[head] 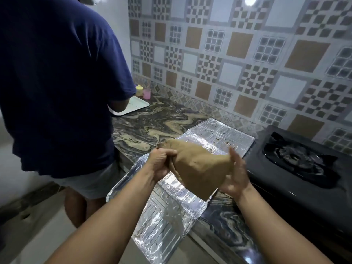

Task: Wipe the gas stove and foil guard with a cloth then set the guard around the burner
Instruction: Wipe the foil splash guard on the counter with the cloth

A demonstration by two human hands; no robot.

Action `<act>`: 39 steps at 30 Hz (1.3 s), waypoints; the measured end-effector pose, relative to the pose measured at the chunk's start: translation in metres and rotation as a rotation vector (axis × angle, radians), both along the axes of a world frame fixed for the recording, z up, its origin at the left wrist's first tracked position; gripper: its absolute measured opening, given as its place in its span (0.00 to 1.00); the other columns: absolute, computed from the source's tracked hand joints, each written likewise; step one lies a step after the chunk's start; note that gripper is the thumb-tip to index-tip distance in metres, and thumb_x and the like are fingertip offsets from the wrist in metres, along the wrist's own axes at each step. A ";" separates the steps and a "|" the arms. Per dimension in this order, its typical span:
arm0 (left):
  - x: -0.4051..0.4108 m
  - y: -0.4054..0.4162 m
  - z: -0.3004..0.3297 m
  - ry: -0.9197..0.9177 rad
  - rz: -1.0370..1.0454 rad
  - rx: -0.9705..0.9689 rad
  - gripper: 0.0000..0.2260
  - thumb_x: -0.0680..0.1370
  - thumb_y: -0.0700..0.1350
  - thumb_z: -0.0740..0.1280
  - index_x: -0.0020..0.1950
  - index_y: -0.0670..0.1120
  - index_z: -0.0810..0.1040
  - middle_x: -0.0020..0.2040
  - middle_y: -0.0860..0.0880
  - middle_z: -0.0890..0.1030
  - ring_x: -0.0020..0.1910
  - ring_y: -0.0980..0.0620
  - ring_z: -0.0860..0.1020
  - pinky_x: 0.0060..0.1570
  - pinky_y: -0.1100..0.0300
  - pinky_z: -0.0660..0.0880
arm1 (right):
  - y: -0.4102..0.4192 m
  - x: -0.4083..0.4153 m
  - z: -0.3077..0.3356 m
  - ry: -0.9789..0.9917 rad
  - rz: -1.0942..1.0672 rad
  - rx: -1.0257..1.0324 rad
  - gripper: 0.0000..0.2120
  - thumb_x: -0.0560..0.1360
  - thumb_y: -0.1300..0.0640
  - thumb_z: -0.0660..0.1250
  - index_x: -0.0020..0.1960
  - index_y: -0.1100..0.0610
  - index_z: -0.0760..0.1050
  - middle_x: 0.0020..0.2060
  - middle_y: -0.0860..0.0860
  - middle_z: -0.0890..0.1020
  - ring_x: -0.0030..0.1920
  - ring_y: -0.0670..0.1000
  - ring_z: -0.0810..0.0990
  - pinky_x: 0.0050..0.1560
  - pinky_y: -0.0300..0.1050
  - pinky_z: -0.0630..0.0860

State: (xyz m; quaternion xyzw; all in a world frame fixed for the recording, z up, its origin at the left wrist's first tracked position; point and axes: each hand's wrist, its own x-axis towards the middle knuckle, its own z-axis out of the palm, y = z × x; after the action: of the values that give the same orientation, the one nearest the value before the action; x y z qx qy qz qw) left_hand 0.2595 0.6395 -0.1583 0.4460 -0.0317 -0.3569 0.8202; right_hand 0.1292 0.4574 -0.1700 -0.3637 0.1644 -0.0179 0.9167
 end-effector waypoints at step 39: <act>-0.036 0.131 -0.191 0.456 0.334 0.254 0.13 0.79 0.46 0.64 0.58 0.40 0.78 0.43 0.42 0.85 0.43 0.41 0.83 0.43 0.48 0.79 | -0.033 0.069 -0.107 0.414 0.574 -2.126 0.30 0.79 0.51 0.52 0.78 0.48 0.45 0.79 0.50 0.50 0.77 0.58 0.46 0.72 0.70 0.49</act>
State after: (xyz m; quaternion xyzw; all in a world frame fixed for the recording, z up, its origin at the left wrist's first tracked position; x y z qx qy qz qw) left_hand 0.2232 0.7709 -0.3489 0.4525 0.2719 -0.3091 0.7911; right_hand 0.1986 0.4242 -0.2773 -0.9822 0.1251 0.1236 0.0653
